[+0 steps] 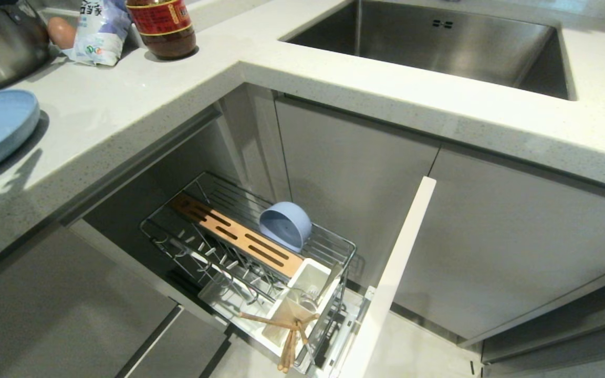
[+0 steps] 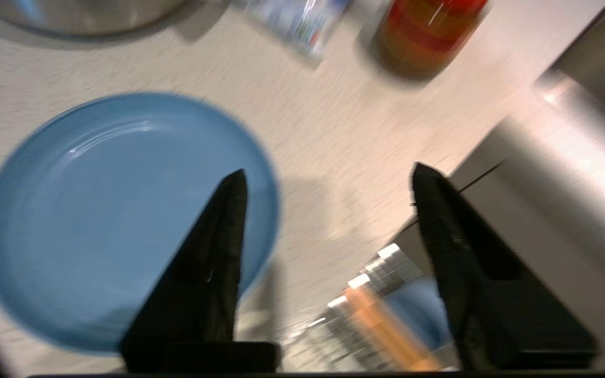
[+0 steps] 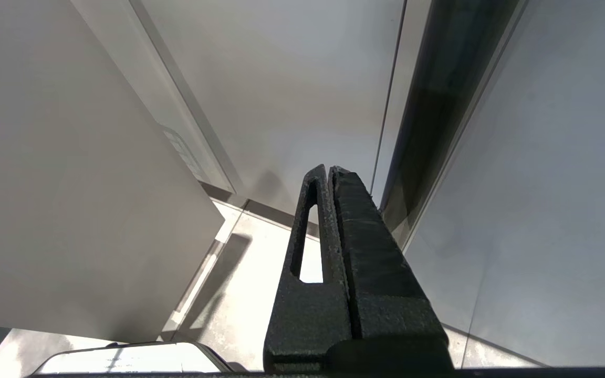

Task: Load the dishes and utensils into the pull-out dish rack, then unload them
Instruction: Take the bowl out of the cupboard

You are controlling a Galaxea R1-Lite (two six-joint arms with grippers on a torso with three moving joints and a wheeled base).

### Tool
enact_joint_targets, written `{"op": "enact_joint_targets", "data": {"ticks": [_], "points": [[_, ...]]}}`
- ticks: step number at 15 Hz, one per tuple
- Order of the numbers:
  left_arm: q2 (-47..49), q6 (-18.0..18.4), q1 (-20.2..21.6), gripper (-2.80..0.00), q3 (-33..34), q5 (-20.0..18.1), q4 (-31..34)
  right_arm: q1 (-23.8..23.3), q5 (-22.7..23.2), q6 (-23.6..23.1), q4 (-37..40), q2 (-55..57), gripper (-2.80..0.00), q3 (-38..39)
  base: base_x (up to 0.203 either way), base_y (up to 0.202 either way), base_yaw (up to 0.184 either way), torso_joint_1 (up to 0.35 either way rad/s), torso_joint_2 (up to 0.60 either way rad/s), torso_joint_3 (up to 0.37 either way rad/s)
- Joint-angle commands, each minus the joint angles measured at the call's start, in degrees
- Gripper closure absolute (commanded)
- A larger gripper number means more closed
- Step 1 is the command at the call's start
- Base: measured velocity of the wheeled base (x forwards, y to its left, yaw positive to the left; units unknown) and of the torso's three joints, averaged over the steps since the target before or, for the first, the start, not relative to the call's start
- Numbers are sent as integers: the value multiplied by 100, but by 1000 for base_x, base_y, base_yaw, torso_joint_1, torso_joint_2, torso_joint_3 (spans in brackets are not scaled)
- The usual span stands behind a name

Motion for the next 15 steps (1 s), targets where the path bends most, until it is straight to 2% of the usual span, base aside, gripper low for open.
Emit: {"op": "enact_joint_targets", "data": {"ticks": [1, 2, 5, 7, 9, 10, 15], "points": [[-528, -745, -33, 0, 121, -100, -560, 1, -1, 3, -2, -24, 0, 0, 0, 0, 0, 0, 0, 0], [-552, -951, -86, 0, 159, -167, -664, 1, -1, 3, -2, -24, 0, 0, 0, 0, 0, 0, 0, 0], [-473, -2314, -416, 0, 716, -596, -779, 1, -1, 3, -2, -24, 0, 0, 0, 0, 0, 0, 0, 0], [-203, -2624, -1060, 0, 878, -940, -780, 1, -1, 3, -2, -24, 0, 0, 0, 0, 0, 0, 0, 0], [316, -2998, -1702, 0, 1046, -1061, -770, 1, -1, 3, -2, -24, 0, 0, 0, 0, 0, 0, 0, 0], [574, -3194, -1862, 0, 1192, -1088, -767, 1, -1, 3, -2, -24, 0, 0, 0, 0, 0, 0, 0, 0], [1667, -3609, -1964, 0, 1672, -1163, -806, 1, -1, 3, -2, -24, 0, 0, 0, 0, 0, 0, 0, 0]]}}
